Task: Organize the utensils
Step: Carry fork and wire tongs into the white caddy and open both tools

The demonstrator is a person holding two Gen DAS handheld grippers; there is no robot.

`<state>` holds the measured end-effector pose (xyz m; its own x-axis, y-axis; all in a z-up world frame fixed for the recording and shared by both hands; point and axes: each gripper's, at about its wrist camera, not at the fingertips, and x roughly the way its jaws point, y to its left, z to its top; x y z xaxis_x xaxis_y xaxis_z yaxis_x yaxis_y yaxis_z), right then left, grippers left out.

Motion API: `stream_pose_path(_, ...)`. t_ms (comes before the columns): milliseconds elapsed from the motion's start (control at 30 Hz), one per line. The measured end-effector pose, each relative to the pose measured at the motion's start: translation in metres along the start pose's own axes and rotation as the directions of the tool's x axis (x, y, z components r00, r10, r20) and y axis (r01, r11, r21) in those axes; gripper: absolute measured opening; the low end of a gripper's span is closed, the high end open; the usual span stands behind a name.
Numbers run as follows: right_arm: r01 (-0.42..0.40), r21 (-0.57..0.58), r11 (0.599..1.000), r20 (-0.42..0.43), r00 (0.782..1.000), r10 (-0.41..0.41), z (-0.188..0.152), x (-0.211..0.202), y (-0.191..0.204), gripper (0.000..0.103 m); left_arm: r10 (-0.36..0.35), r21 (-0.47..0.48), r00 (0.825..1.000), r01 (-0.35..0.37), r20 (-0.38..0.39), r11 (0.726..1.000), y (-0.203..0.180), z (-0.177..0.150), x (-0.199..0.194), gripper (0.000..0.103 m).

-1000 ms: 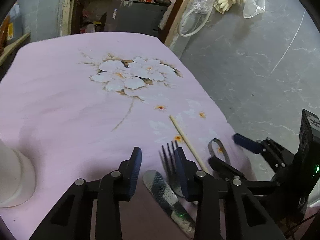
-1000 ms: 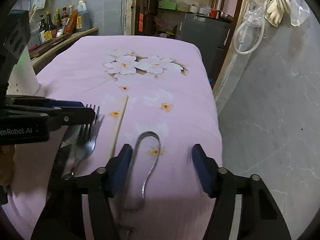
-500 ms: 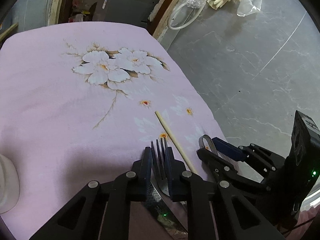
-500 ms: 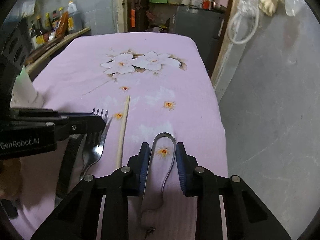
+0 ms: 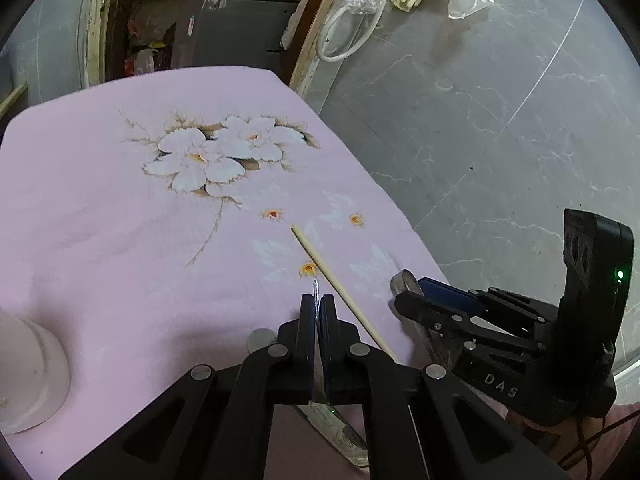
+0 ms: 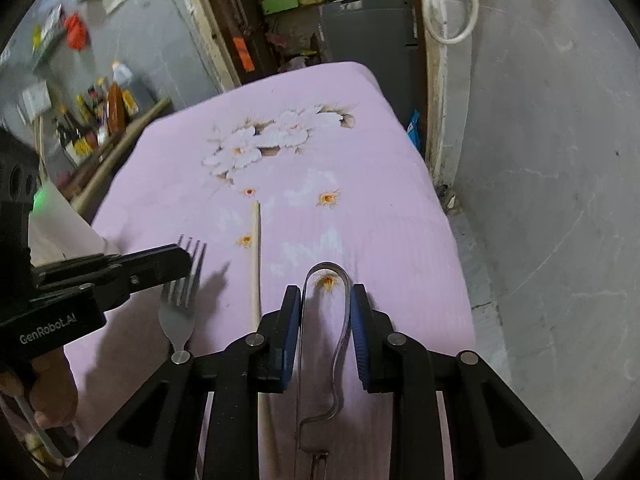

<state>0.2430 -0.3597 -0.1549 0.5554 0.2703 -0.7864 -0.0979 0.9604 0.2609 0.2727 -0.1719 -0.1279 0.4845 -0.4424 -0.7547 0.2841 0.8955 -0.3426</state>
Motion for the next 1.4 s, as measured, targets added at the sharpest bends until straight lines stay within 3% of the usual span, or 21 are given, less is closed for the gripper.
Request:
stream_pose_path(233, -0.026, 0.022, 0.999, 0.131, 0.991, 0.023, 0.001, -0.031, 0.006, 0.022, 0.088, 0.091, 0.986, -0.101, 0.14, 0.991, -0.022, 0.0, -0.043, 0.003)
stream_pose_path(467, -0.022, -0.001, 1.0, 0.257, 0.966, 0.021, 0.005, -0.064, 0.029, 0.022, 0.145, 0.101, 0.954, -0.176, 0.263, 0.979, -0.035, -0.003, -0.084, 0.003)
stream_pose_path(733, -0.015, -0.057, 0.998, 0.381, 0.924, 0.036, 0.024, -0.102, 0.065, 0.022, 0.19, 0.091, 0.903, -0.242, 0.384, 0.966, -0.032, 0.006, -0.133, 0.003)
stream_pose_path(933, -0.052, -0.109, 0.993, 0.465, 0.88, 0.097, 0.051, -0.133, 0.102, 0.022, 0.226, 0.054, 0.859, -0.281, 0.46, 0.958, -0.018, 0.019, -0.18, 0.003)
stream_pose_path(1133, -0.092, -0.182, 0.979, 0.516, 0.838, 0.175, 0.077, -0.146, 0.151, 0.022, 0.291, -0.005, 0.8, -0.339, 0.525, 0.941, 0.003, 0.027, -0.226, 0.003)
stream_pose_path(1400, -0.178, -0.286, 0.942, 0.549, 0.775, 0.313, 0.095, -0.15, 0.224, 0.022, 0.396, -0.107, 0.703, -0.418, 0.591, 0.902, 0.039, 0.025, -0.284, 0.003)
